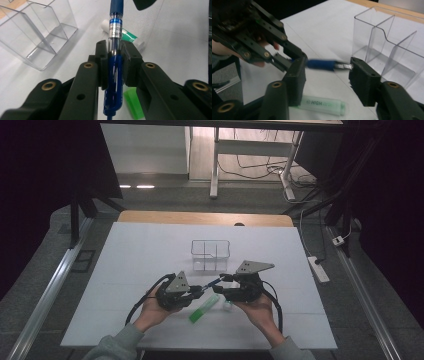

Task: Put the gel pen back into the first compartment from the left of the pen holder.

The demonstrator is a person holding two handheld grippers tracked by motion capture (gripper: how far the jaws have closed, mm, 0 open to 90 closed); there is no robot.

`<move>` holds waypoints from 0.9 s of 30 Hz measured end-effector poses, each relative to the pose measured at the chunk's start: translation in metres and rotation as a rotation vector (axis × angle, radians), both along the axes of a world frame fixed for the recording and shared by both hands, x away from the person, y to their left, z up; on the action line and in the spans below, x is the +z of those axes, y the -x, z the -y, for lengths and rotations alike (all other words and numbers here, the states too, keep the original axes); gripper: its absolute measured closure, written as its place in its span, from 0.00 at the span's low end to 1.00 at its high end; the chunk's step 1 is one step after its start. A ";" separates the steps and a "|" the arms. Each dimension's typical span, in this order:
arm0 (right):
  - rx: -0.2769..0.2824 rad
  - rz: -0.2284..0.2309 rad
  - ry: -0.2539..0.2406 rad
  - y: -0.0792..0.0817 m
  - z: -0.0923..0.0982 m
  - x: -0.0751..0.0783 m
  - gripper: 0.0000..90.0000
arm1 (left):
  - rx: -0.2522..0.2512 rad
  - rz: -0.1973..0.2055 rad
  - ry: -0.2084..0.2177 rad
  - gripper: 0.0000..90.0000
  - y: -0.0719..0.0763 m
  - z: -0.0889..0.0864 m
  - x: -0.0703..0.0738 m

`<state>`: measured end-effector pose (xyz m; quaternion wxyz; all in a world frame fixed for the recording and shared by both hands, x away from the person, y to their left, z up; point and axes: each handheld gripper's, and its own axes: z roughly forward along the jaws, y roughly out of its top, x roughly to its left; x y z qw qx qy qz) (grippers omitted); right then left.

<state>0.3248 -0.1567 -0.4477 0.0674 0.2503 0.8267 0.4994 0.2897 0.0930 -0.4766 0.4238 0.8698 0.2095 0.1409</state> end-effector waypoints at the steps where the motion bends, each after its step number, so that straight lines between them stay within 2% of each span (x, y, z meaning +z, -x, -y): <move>1: 0.004 0.007 -0.006 0.001 0.000 0.000 0.56 | -0.004 0.002 -0.006 0.85 0.000 0.001 0.000; 5: -0.006 0.034 -0.019 0.004 0.000 0.003 0.66 | -0.009 0.005 -0.017 0.85 0.001 0.005 -0.002; 7: -0.005 0.033 -0.047 0.004 0.001 0.003 0.71 | -0.008 0.013 -0.032 0.84 0.001 0.007 -0.003; 14: 0.042 0.032 -0.072 0.005 0.002 0.005 0.80 | -0.002 0.020 -0.066 0.84 0.000 0.012 -0.007; 17: 0.080 0.022 -0.091 0.005 0.002 0.006 0.85 | 0.001 0.015 -0.062 0.84 0.000 0.012 -0.007; 21: 0.122 0.056 -0.090 0.010 -0.001 0.009 0.87 | -0.001 0.031 -0.049 0.83 0.001 0.009 -0.007; 27: 0.141 0.075 -0.094 0.014 -0.002 0.012 0.89 | 0.024 0.032 -0.021 0.79 0.000 0.007 -0.006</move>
